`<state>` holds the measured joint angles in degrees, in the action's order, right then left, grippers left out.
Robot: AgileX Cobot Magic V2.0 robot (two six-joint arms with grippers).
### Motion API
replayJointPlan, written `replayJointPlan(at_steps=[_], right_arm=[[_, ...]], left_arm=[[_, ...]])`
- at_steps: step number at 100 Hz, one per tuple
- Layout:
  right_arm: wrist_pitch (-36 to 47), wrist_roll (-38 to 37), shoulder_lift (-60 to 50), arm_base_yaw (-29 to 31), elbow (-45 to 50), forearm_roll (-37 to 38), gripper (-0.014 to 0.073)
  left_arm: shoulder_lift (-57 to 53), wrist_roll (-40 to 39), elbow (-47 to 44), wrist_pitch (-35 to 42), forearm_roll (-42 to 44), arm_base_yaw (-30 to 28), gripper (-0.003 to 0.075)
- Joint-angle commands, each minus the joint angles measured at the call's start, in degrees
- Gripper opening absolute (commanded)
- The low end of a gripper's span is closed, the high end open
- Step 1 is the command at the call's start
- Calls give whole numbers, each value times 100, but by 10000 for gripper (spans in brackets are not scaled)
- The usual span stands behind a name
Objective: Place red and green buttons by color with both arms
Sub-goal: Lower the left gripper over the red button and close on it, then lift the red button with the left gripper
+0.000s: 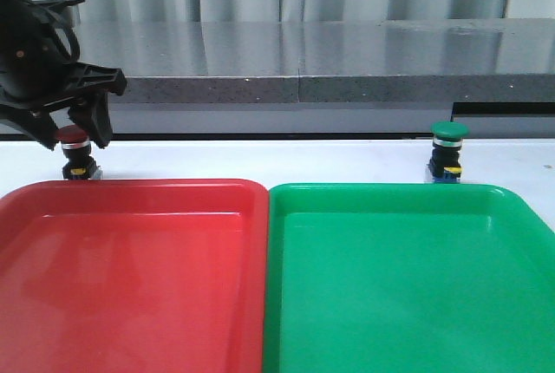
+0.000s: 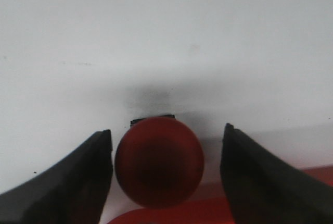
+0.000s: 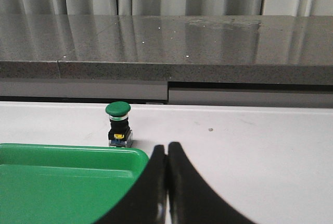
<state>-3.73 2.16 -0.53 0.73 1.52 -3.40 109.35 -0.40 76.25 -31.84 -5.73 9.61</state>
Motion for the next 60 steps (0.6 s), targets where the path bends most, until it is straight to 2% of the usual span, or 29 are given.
replayJointPlan(at_steps=[1, 10, 24, 60], right_arm=[[408, 19, -93, 44, -77, 7, -67], [408, 19, -93, 44, -77, 7, -67], [408, 19, -93, 44, -77, 7, -67], [408, 19, -93, 44, -77, 7, -67]], left_arm=[[-298, -17, 173, 284, -37, 32, 335], [-298, -17, 173, 306, -37, 32, 274], [-309, -17, 173, 289, -37, 32, 219], [-1120, -17, 177, -95, -328, 32, 217]])
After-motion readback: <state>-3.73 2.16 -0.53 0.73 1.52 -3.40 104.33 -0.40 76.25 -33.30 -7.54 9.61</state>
